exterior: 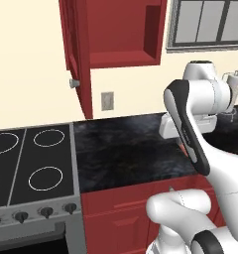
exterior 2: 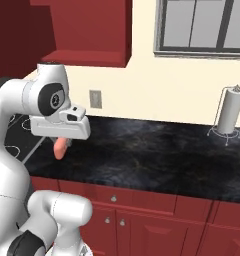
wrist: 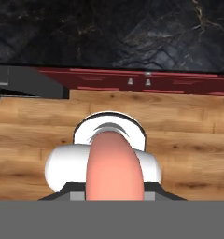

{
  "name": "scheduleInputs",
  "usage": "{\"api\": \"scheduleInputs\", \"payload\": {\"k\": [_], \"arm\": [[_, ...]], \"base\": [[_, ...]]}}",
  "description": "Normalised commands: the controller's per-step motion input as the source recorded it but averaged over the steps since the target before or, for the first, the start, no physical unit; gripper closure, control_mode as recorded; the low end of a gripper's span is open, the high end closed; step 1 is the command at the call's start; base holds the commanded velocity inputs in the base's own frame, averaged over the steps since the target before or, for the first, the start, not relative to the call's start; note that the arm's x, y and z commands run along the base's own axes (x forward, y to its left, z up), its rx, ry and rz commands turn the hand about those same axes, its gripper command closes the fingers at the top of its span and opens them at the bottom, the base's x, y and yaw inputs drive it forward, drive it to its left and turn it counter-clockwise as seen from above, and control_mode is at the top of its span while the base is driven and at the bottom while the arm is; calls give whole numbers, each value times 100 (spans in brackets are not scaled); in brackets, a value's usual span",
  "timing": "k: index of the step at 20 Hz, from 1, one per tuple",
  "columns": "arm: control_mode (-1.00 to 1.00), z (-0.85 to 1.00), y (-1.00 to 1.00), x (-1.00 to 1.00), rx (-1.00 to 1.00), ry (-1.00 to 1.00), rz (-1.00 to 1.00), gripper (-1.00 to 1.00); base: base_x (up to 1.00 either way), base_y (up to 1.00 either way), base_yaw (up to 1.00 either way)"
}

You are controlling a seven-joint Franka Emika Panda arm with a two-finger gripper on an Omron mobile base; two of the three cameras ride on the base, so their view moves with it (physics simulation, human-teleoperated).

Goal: Pick up the bar soap and dish brush from the sink, and place them back in the cabinet, and close the cabinet door.

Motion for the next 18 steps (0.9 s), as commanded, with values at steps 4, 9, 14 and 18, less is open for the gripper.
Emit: {"api": "scheduleInputs", "payload": {"k": [4,9,14,18], "arm": [[100,0,0,0,0,0,0,100],[100,0,0,0,0,0,0,100],[100,0,0,0,0,0,0,100],[100,0,0,0,0,0,0,100]], "base": [[20,39,0],[17,37,0],[41,8,0],[51,0,0]]}}
